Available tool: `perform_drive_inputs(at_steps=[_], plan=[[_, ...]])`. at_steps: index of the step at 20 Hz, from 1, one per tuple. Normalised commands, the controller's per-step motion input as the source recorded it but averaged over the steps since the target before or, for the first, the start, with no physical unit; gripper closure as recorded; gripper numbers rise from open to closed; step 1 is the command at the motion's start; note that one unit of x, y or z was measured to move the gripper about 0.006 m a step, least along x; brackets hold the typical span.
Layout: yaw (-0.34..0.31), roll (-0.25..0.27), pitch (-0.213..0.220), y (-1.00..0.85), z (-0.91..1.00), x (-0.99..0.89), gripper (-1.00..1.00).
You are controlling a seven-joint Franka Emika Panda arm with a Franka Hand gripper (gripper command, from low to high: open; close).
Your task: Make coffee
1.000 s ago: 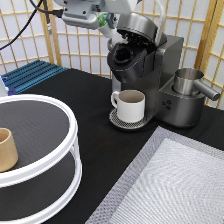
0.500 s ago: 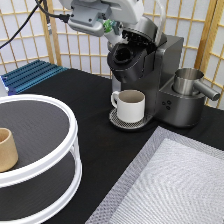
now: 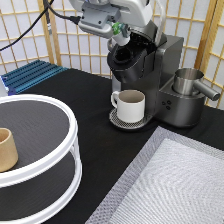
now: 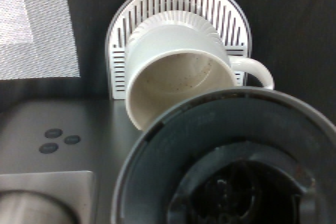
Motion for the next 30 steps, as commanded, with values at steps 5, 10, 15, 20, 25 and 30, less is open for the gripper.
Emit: perform_drive_inputs(at_steps=[5, 10, 15, 20, 25, 30], plan=[[-0.072, 0.0, 0.03, 0.0, -0.06, 0.24, 1.0], [-0.041, 0.0, 0.015, 0.09, -0.09, -0.01, 1.0], [-0.02, 0.0, 0.012, 0.06, -0.03, -0.06, 1.0], [-0.001, 0.0, 0.017, 0.03, -0.06, -0.07, 1.0], [0.0, 0.0, 0.003, 0.12, -0.01, -0.25, 1.0], [0.0, 0.0, 0.0, 0.14, 0.0, -0.27, 1.0]])
